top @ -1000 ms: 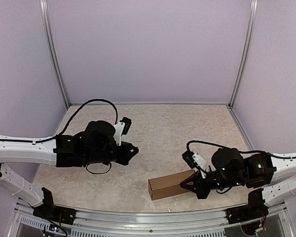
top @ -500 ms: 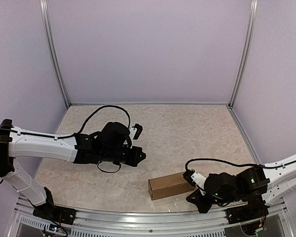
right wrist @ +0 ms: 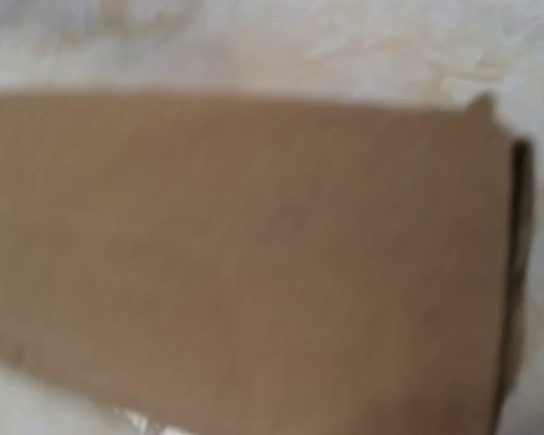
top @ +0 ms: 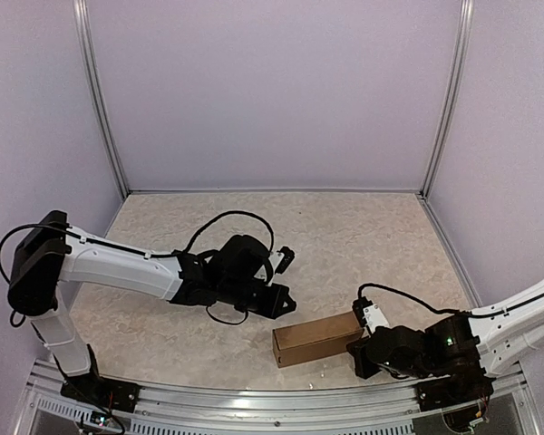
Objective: Fold the paper box
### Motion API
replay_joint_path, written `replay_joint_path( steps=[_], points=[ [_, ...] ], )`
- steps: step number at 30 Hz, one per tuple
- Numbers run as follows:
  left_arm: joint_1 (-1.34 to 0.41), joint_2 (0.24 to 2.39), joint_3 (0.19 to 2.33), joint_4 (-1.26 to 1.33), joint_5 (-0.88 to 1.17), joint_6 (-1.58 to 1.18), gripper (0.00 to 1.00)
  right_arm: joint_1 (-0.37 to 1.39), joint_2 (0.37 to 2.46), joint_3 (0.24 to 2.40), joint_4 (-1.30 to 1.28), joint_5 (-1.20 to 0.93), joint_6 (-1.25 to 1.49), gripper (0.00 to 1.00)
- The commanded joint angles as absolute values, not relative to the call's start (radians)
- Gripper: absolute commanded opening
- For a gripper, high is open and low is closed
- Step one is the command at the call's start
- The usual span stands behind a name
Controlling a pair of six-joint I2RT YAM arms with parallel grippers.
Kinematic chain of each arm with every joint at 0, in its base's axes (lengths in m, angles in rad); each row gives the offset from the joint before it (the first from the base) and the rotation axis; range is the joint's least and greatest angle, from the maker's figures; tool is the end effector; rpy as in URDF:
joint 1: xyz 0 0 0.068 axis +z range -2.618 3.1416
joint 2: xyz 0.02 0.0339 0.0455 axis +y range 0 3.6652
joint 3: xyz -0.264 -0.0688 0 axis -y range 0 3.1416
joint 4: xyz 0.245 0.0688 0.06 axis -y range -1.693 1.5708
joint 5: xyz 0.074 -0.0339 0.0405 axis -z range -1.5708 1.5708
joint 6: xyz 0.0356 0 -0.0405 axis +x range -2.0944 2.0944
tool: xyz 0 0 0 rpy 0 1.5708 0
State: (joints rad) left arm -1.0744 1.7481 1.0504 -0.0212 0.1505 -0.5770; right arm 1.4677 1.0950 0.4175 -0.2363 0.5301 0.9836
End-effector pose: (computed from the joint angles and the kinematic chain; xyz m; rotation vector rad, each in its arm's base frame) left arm 0.1739 -0.3323 0.1900 0.6981 2.4016 -0.9614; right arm 0.0376 0.1887 0.1584 -0.3566 2.3626 0.5446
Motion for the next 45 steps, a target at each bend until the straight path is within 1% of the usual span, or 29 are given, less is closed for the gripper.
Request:
replay_joint_path(
  steps=[1, 6, 10, 20, 28, 33, 39, 45],
  points=[
    [-1.095, 1.777, 1.072, 0.041, 0.198, -0.596, 0.00, 1.410, 1.116, 0.383, -0.101, 0.584, 1.031, 0.00],
    [-1.113, 1.784, 1.062, 0.068, 0.204, -0.616, 0.00, 1.337, 1.145, 0.380, 0.049, 0.520, 0.976, 0.00],
    [-1.120, 1.783, 1.049, 0.073, 0.201, -0.623, 0.00, 1.306, 1.196, 0.399, 0.120, 0.500, 0.949, 0.00],
    [-1.121, 1.722, 0.931, 0.105, 0.164, -0.652, 0.00, 1.246, 1.389, 0.465, 0.322, 0.405, 0.914, 0.00],
    [-1.109, 1.598, 0.802, 0.074, 0.078, -0.674, 0.00, 1.208, 1.560, 0.553, 0.426, 0.308, 0.877, 0.00],
    [-1.112, 1.516, 0.750, 0.061, 0.062, -0.694, 0.00, 1.193, 1.645, 0.563, 0.482, 0.244, 0.891, 0.00],
    [-1.140, 1.498, 0.763, 0.055, 0.068, -0.696, 0.00, 1.187, 1.734, 0.560, 0.582, 0.169, 0.930, 0.00],
    [-1.154, 1.558, 0.811, 0.057, 0.083, -0.691, 0.00, 1.184, 1.845, 0.590, 0.733, 0.088, 0.973, 0.00]
  ],
)
